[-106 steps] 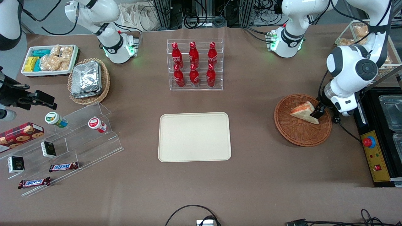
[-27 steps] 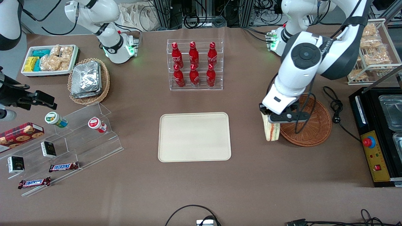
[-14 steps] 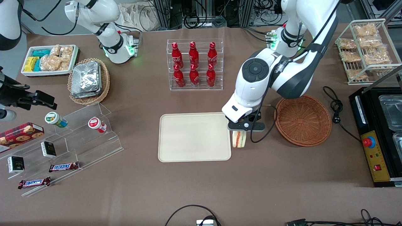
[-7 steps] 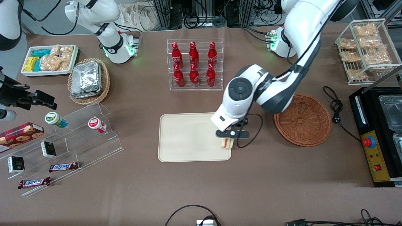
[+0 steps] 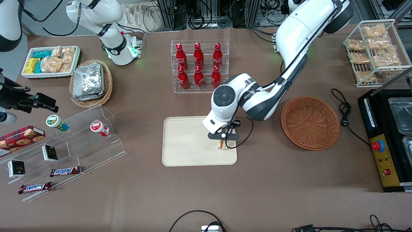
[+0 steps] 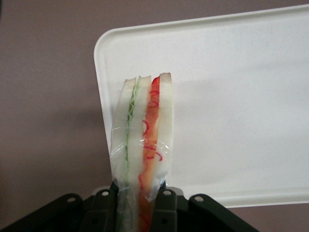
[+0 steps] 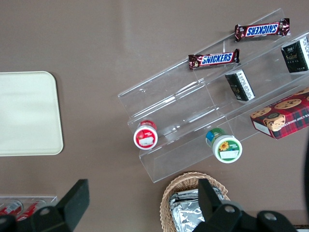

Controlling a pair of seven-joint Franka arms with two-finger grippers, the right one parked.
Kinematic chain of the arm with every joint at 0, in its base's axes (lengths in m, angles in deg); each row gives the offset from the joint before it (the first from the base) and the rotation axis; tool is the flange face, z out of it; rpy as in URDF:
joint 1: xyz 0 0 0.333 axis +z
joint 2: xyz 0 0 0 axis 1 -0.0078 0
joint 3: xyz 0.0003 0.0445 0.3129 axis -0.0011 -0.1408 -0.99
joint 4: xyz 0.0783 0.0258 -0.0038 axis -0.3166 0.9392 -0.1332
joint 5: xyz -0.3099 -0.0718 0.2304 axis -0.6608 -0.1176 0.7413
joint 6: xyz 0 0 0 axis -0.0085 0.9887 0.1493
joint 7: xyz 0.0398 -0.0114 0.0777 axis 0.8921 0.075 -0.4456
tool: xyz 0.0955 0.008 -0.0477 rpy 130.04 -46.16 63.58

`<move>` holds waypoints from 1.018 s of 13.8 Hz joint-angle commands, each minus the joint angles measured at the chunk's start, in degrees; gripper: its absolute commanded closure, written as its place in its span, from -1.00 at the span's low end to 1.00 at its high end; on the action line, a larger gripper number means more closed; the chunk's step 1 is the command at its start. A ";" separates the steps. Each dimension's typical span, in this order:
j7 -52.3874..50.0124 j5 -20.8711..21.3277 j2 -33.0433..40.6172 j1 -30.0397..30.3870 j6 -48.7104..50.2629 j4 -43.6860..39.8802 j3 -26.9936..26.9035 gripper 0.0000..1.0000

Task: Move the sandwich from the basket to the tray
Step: 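Carry the sandwich with the left gripper over the cream tray, then lower the sandwich onto the tray and open the left gripper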

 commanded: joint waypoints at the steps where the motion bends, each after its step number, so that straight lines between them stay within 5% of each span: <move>1: -3.55 2.62 -3.34 -1.57 -0.48 -3.11 -0.33 0.43; 12: -4.26 5.17 -6.50 -2.45 -2.33 -3.11 -0.33 0.23; 14: -4.95 5.35 -6.68 -2.54 -2.33 -2.93 -0.33 0.02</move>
